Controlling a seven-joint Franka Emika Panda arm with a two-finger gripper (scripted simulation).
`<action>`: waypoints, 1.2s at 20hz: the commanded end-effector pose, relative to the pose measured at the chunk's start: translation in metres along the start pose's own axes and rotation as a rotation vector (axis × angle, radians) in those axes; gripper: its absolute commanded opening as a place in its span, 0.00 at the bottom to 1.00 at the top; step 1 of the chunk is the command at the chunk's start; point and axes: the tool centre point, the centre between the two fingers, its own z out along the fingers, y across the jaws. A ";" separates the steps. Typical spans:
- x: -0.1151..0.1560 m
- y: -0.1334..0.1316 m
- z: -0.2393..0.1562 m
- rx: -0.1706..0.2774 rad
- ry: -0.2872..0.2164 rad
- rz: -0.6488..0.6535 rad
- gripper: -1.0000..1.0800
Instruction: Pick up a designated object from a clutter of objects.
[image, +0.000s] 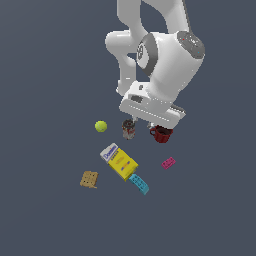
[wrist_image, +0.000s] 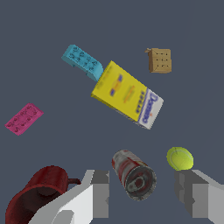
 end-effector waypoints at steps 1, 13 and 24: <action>-0.004 -0.010 0.005 -0.023 0.011 0.023 0.62; -0.024 -0.055 0.027 -0.108 0.084 0.122 0.62; -0.047 -0.097 0.046 -0.151 0.174 0.204 0.62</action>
